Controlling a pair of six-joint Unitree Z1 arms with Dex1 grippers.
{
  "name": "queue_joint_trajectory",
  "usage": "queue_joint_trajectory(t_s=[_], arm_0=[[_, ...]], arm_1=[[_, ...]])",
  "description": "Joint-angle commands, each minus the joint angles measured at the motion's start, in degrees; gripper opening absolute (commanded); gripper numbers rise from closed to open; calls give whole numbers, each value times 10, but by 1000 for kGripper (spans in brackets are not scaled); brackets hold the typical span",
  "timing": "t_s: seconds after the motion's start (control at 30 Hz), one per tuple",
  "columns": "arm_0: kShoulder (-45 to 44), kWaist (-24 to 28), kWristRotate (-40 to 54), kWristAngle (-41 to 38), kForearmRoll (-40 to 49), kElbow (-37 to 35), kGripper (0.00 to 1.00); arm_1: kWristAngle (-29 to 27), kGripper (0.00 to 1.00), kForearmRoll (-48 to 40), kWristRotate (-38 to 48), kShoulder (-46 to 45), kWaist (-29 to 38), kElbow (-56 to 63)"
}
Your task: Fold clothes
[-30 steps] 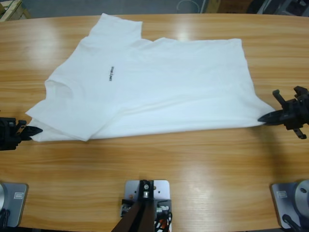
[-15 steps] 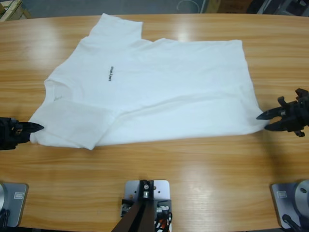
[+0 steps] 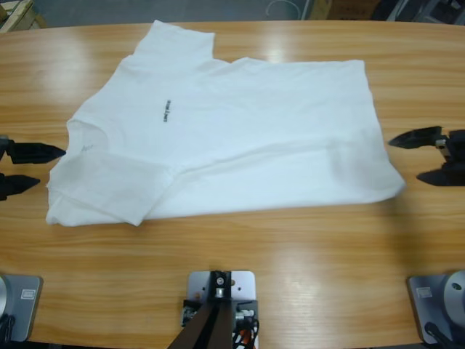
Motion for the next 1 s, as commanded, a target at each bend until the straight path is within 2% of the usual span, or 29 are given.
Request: queue_joint_trajectory(t_s=[0.03, 0.1, 0.27, 0.53, 0.73, 0.87, 1.0], arm_0=[[48, -18, 62, 5, 31, -43, 996], [59, -19, 72, 5, 30, -48, 996], [107, -19, 119, 6, 38, -81, 996], [168, -13, 155, 16, 41, -107, 991], [192, 18, 174, 16, 41, -117, 991], [196, 26, 183, 16, 40, -118, 991], [201, 27, 188, 16, 40, -118, 991]], arm_1=[[52, 1000, -122, 7, 131, 162, -41], [76, 1000, -128, 3, 183, 201, -84], [92, 1000, -122, -6, 271, 262, -188], [83, 1000, -96, -13, 370, 373, -312], [69, 1000, -92, -12, 431, 456, -327], [70, 1000, -81, -22, 474, 484, -368], [71, 1000, -9, -53, 518, 492, -468]])
